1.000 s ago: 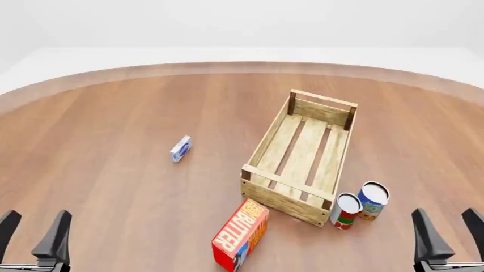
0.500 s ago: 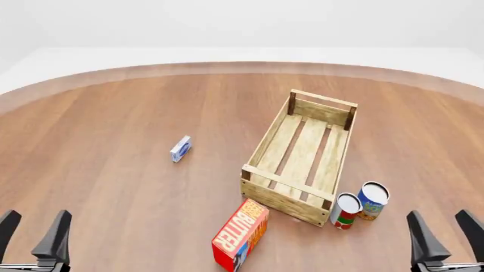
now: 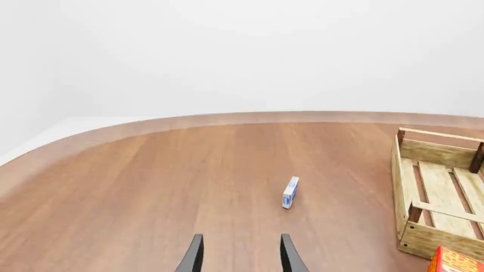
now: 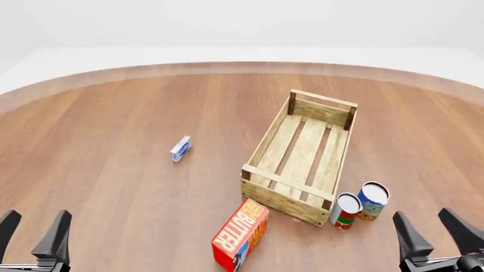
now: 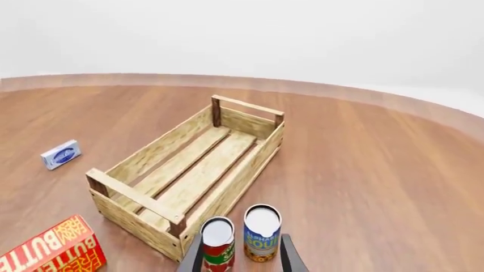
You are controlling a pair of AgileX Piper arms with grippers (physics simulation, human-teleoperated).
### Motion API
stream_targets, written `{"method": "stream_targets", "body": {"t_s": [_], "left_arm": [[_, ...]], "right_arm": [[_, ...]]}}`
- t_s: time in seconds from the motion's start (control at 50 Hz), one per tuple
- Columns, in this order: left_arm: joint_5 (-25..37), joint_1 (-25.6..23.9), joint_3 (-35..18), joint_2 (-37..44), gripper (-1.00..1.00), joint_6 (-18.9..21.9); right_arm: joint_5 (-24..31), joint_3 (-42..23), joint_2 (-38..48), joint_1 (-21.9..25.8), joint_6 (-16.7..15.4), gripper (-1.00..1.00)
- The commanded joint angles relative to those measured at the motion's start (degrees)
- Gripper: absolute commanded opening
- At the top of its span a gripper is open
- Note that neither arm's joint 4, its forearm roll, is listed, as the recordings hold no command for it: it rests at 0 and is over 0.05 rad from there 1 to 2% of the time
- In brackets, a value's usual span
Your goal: Pick up the tomato sauce, and put it in the wooden tray.
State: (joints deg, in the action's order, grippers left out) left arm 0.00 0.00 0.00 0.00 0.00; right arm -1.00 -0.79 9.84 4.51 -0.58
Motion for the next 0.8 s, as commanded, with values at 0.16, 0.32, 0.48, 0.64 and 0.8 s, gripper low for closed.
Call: {"method": "stream_targets", "body": {"t_s": [0.16,0.32,0.48,0.64,0.8], "left_arm": [[0.00,0.00,0.00,0.00,1.00,0.00],[0.00,0.00,0.00,0.00,1.00,0.00],[0.00,0.00,0.00,0.00,1.00,0.00],[0.00,0.00,0.00,0.00,1.00,0.00],[0.00,0.00,0.00,0.00,1.00,0.00]], "right_arm": [[-3.42,-0.92,8.67,1.62,-1.28,1.00],[-3.70,-1.49,10.67,2.36,-1.32,1.00],[-3.53,-1.56,12.03,2.96,-0.96,1.00],[-1.88,-2.65,12.20,3.34,-0.98,1.00],[-2.05,-3.01,13.65,3.82,-1.26,1.00]]}}
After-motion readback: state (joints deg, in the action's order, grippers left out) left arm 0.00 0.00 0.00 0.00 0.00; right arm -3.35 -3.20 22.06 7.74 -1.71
